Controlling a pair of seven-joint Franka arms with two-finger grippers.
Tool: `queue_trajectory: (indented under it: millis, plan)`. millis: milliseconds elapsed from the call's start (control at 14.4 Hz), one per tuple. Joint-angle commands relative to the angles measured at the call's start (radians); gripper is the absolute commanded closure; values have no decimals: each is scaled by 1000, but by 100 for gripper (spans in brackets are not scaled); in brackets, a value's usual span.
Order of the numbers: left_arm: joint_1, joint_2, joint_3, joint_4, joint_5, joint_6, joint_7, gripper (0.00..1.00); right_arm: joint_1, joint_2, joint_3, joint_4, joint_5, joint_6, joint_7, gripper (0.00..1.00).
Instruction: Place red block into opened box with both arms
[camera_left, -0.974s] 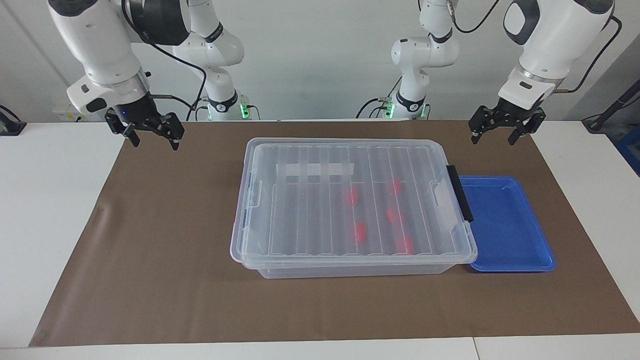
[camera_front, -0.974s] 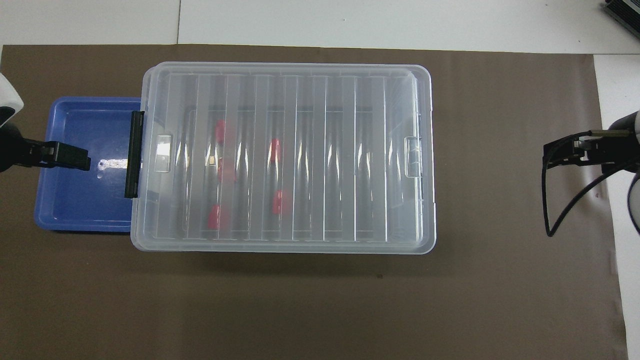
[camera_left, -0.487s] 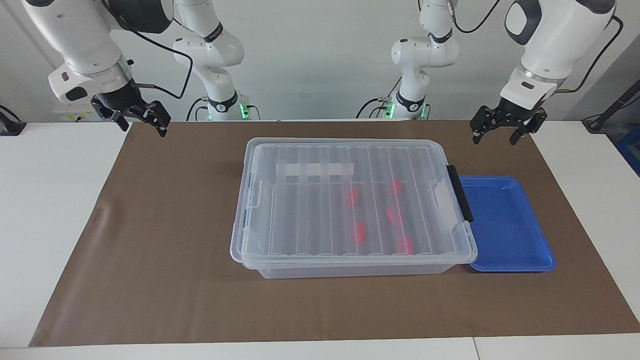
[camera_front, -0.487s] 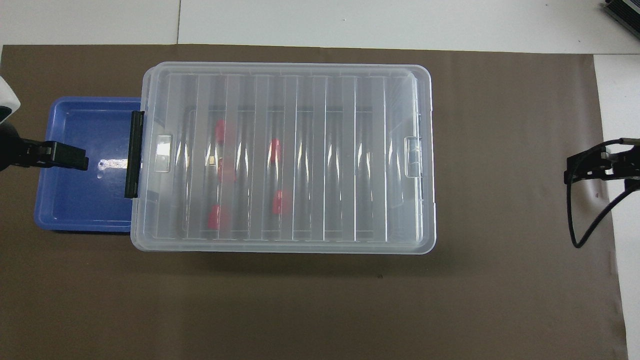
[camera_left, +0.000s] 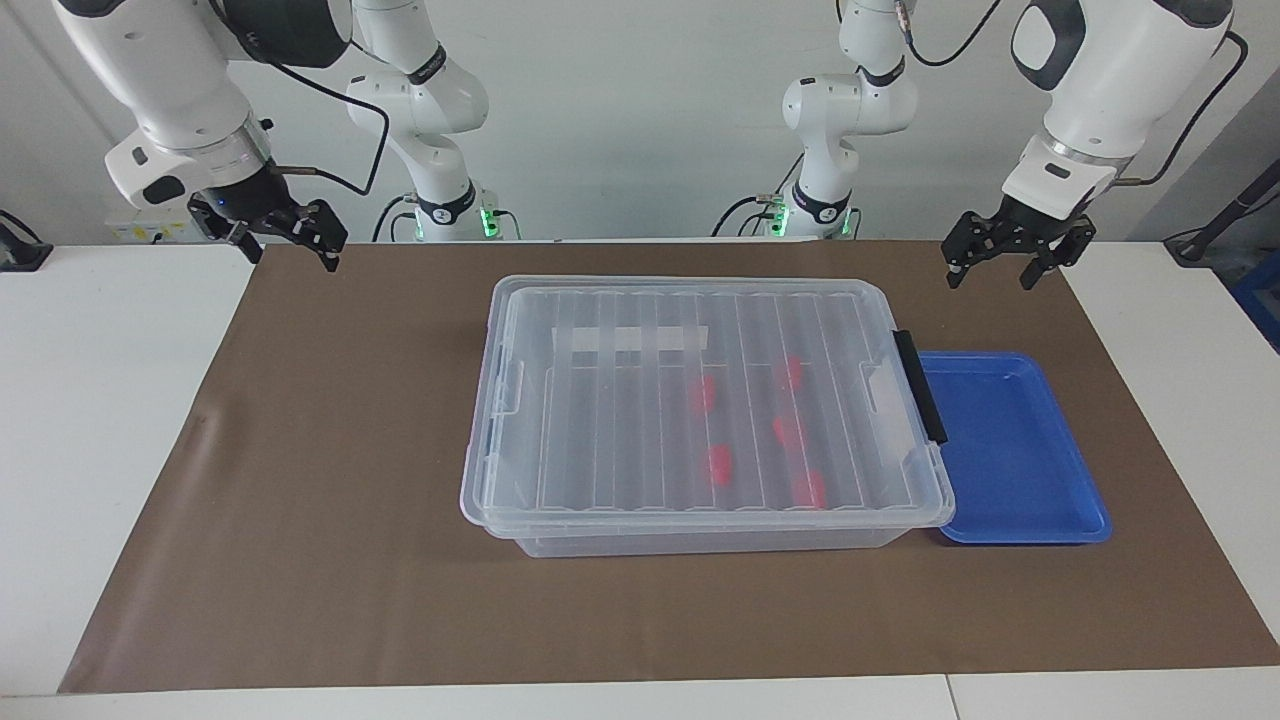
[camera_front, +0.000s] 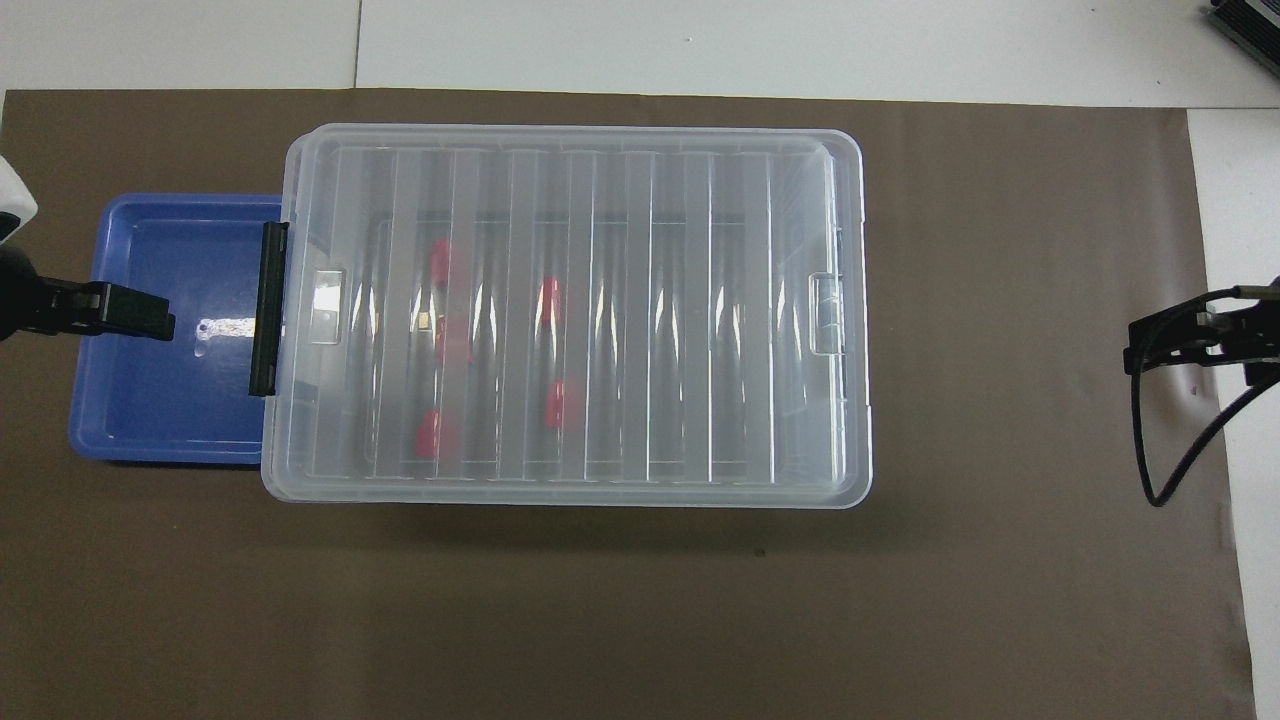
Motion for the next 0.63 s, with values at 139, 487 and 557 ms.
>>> queue_trajectory:
  millis: [139,487,557]
  plan:
    - [3,1,5,2,-12,-4,4,0,-5,-27,3,-32,14,15,-26,0]
    - [3,1,4,2,-12,-6,6,0,-8,-27,3,-31,14,9,-26,0]
    - [3,1,4,2,-12,-3,4,0,-10,-27,3,-31,14,7,-26,0]
